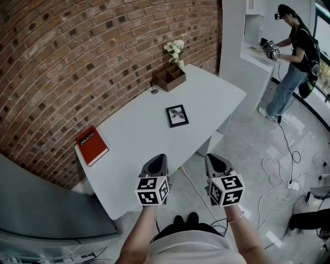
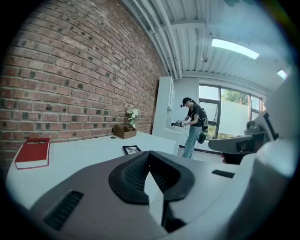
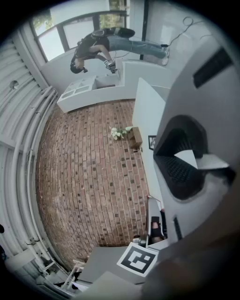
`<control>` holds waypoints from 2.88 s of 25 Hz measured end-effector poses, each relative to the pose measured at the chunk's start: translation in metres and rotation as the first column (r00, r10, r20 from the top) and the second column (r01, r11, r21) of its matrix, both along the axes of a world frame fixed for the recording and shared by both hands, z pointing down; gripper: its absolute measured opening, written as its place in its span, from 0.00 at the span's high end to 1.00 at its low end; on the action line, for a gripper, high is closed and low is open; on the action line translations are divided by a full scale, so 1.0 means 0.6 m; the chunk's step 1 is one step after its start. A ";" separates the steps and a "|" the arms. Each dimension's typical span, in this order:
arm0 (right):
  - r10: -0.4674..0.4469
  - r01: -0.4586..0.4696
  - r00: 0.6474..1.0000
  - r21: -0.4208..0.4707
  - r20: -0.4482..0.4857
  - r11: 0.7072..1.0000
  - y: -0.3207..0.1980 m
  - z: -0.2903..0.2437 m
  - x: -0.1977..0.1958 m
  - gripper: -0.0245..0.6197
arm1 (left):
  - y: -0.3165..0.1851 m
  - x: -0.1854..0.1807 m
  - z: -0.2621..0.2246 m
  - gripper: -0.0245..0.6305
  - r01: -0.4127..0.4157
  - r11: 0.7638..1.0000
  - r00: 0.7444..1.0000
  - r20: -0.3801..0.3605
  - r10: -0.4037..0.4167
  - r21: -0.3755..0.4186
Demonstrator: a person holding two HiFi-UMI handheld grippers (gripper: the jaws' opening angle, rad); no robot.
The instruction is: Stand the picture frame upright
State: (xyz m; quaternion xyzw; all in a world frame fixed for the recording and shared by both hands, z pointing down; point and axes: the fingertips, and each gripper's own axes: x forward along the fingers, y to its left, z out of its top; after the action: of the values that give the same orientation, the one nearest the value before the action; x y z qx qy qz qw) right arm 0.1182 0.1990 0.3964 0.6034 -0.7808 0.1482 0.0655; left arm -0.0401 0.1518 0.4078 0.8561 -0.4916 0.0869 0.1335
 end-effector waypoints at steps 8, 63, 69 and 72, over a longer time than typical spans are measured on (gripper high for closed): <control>-0.005 0.003 0.998 0.032 0.059 0.999 0.005 -0.004 0.013 0.96 | 0.008 0.015 -0.009 0.97 0.001 1.000 1.000 -0.009 -0.001 0.015; -0.005 0.013 0.994 -0.083 0.106 0.996 -0.412 0.057 0.028 0.79 | -0.418 0.029 0.065 0.76 0.029 0.994 0.998 -0.046 -0.034 -0.106; 0.007 0.002 0.996 -0.102 0.084 0.995 -0.443 0.074 0.023 0.79 | -0.452 0.026 0.080 0.76 0.034 0.992 0.997 -0.064 -0.042 -0.122; 0.005 0.004 0.997 -0.110 0.078 0.994 -0.451 0.076 0.022 0.79 | -0.460 0.025 0.085 0.76 0.040 0.990 0.997 -0.064 -0.048 -0.134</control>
State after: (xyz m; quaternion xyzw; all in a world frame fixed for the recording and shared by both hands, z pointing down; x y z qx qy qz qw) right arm 0.1312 -0.0715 0.4421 0.5928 -0.7732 0.2147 0.0681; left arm -0.0253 -0.1244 0.4591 0.8367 -0.4988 0.0879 0.2086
